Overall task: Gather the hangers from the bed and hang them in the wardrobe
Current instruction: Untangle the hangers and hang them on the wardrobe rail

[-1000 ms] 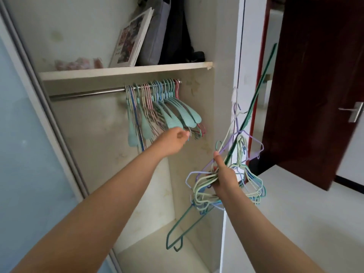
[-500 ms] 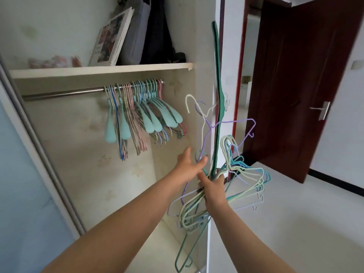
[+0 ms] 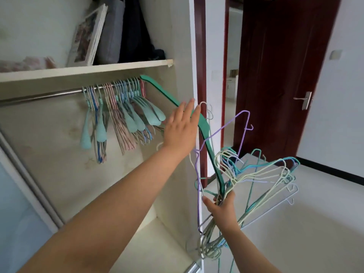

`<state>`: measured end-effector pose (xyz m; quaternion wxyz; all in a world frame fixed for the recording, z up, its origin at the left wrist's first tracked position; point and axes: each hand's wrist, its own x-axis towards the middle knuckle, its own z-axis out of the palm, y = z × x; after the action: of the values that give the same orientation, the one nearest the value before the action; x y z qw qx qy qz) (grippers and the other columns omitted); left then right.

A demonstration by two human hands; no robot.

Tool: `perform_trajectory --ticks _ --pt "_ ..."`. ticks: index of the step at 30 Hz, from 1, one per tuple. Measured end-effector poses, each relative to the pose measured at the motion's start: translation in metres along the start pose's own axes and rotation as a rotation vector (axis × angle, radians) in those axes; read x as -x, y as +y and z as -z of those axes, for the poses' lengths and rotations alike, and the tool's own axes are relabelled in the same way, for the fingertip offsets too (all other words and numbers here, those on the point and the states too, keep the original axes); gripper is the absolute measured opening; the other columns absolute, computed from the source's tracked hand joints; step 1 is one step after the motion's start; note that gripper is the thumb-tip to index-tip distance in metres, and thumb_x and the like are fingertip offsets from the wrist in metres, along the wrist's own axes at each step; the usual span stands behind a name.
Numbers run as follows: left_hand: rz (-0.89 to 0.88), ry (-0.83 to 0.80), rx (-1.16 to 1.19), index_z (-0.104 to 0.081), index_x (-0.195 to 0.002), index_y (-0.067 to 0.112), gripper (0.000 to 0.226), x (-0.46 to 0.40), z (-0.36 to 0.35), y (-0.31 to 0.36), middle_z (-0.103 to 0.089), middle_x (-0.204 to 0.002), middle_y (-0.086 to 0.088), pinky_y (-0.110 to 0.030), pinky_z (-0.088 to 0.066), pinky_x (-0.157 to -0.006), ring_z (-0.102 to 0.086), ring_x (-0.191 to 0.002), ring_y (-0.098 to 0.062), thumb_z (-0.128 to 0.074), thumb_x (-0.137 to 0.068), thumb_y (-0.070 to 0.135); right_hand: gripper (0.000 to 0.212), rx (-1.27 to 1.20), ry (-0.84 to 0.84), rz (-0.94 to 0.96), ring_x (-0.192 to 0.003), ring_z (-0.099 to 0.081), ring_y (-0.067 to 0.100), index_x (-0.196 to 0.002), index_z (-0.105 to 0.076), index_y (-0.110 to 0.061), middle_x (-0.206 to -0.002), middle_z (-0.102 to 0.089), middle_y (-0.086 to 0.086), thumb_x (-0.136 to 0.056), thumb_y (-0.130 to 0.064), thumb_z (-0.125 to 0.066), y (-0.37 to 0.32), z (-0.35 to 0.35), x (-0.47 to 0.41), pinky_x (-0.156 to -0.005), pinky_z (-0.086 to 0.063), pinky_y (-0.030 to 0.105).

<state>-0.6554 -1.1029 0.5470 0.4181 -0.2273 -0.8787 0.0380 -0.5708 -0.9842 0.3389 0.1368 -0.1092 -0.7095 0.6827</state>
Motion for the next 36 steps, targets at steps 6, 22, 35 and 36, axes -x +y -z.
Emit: perform_trajectory --ticks 6,22,35,36 --pt "0.058 -0.462 -0.34 -0.008 -0.153 0.009 0.094 -0.041 -0.015 -0.019 -0.022 -0.156 -0.016 -0.048 0.013 -0.115 -0.01 -0.147 -0.033 -0.056 -0.086 0.055 0.082 0.009 -0.035 0.052 -0.101 -0.055 0.012 -0.139 -0.024 -0.021 -0.118 -0.05 -0.001 -0.078 -0.018 -0.078 0.018 0.05 0.003 -0.077 -0.046 0.02" --pt "0.061 -0.471 -0.247 -0.062 -0.093 0.024 0.037 -0.027 -0.004 0.018 -0.061 -0.094 0.001 -0.036 -0.032 -0.088 -0.053 -0.099 -0.022 -0.048 -0.09 0.059 0.055 -0.019 -0.171 -0.122 -0.084 -0.057 0.018 -0.117 -0.04 -0.02 -0.098 -0.054 0.007 -0.078 -0.019 -0.079 0.038 0.167 0.011 -0.067 -0.05 0.028" --pt "0.071 -0.428 -0.298 -0.059 -0.095 0.02 0.039 0.018 0.003 0.043 -0.061 -0.094 -0.001 -0.032 -0.036 -0.072 -0.06 -0.087 -0.025 -0.041 -0.095 0.056 0.024 -0.28 -0.157 -0.283 -0.064 -0.048 0.02 -0.094 -0.057 -0.009 -0.078 -0.058 0.008 -0.087 -0.03 -0.068 0.026 0.185 0.012 -0.059 -0.043 0.033" --pt "0.056 -0.449 -0.295 -0.057 -0.094 0.02 0.039 0.022 0.004 0.043 -0.061 -0.094 -0.001 -0.031 -0.036 -0.067 -0.06 -0.085 -0.025 -0.039 -0.095 0.055 0.02 -0.296 -0.166 -0.289 -0.062 -0.048 0.02 -0.092 -0.058 -0.008 -0.079 -0.06 0.01 -0.088 -0.025 -0.067 0.028 0.188 0.01 -0.057 -0.042 0.032"
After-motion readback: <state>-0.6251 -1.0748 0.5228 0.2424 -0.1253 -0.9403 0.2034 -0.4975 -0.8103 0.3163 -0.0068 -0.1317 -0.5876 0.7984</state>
